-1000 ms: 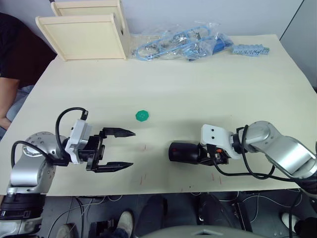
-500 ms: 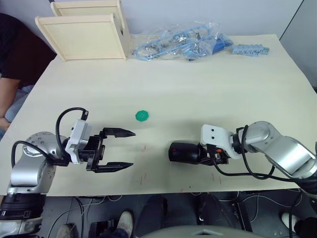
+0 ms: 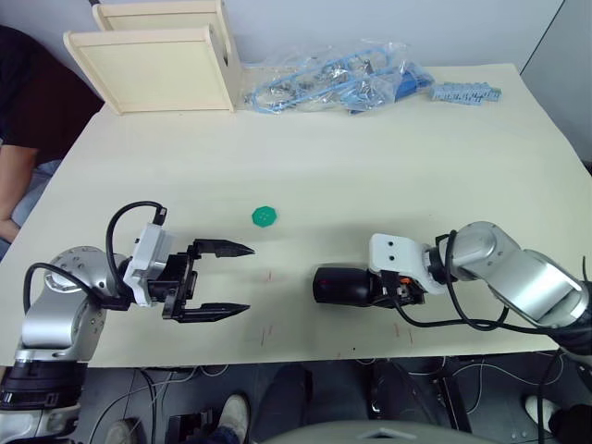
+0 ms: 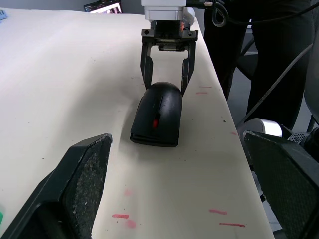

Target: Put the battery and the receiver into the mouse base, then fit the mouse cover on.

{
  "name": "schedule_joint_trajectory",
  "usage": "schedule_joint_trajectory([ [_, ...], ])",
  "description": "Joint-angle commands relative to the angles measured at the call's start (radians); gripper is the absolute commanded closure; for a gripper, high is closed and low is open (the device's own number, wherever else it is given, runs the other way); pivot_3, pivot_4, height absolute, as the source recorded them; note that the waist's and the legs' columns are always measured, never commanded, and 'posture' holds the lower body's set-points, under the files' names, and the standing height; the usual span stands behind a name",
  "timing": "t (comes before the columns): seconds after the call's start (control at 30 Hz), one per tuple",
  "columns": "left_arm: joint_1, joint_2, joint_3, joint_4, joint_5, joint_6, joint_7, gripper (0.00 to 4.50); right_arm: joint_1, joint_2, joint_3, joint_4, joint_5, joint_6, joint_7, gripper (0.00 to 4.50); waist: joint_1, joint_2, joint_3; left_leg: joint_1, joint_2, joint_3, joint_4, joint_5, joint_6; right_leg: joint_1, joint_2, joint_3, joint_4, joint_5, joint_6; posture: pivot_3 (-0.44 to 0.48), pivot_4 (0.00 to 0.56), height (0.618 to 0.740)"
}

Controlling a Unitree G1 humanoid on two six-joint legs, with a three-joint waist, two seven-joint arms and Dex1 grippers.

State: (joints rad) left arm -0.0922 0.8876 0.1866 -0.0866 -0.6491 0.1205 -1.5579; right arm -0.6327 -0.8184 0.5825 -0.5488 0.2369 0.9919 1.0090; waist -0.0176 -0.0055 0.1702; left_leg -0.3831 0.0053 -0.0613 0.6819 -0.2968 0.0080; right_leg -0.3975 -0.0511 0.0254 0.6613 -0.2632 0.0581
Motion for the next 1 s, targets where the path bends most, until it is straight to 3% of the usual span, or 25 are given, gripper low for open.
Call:
schedule_joint_trajectory([
  [0.03,0.003,0.001,0.007,-0.013,-0.003,-0.014,-0.029,0.0,-0.011,0.003,0.023,-0.005,-0.007,0.002,0.01,2.22,0.0,0.0,0.0,0.0,0.0,0.0,0.0,0.0,0.0,0.0,0.0,0.0,0.0,0.0,0.0,0.0,0.15,0.74],
  [1.0,0.007,0.003,0.002,-0.009,-0.002,-0.021,-0.04,0.0,-0.074,0.028,0.029,-0.042,0.023,0.103,0.015,2.22,-0.003,0.0,0.0,0.0,0.0,0.0,0.0,0.0,0.0,-0.001,0.0,0.0,0.0,0.0,0.0,0.0,0.15,0.74],
])
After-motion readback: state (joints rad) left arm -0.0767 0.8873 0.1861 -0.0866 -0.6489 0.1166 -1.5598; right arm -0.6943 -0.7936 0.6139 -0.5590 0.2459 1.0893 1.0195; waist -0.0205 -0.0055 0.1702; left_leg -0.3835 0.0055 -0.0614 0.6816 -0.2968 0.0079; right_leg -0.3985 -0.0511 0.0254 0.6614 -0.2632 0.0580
